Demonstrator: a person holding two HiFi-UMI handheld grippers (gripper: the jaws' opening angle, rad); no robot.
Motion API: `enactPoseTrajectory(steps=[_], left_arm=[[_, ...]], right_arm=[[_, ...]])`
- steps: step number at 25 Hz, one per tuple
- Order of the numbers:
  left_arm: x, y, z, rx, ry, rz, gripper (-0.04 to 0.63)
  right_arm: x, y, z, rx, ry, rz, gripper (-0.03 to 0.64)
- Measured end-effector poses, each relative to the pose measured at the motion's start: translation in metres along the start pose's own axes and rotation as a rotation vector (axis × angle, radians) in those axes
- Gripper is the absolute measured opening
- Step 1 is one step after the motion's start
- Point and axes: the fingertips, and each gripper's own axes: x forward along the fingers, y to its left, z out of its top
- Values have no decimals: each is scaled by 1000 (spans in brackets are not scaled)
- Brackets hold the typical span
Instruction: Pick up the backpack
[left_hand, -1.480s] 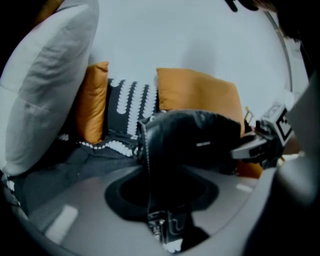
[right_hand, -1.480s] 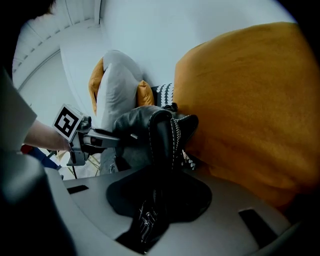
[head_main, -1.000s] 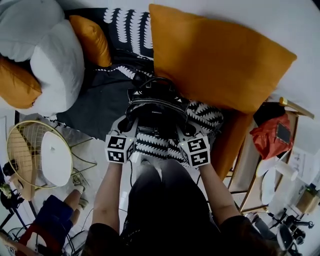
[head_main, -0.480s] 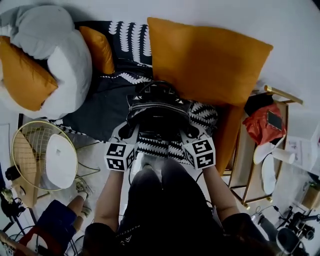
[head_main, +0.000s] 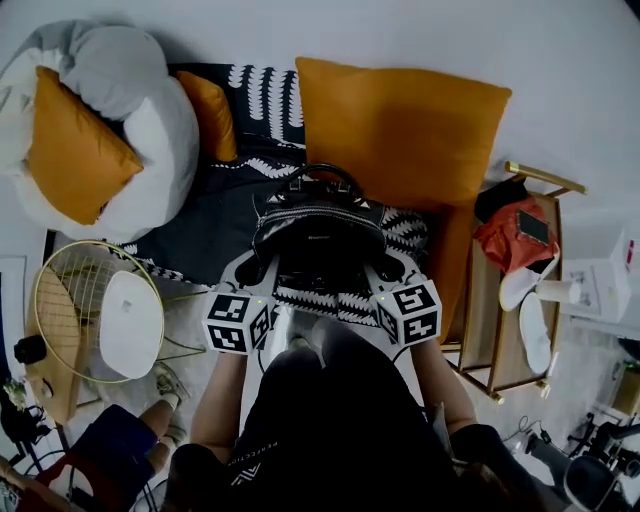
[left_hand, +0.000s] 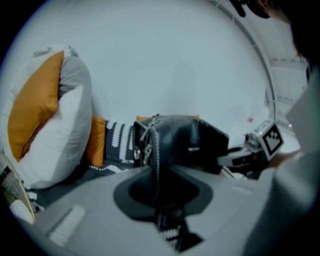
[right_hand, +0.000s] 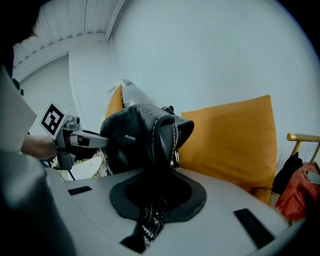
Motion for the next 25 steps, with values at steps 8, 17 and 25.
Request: enactPoseTrajectory(steps=[8, 17, 25], left_arm=[[-39, -14, 13, 48, -47, -11, 64], [-78, -34, 28, 80, -122, -7, 64], [-109, -46, 30, 91, -178, 3, 64]], right_arm=[[-36, 26, 9, 16, -60, -31, 31], [-73, 45, 19, 7, -122, -47, 31], [-97, 64, 20, 6, -168, -59, 29]])
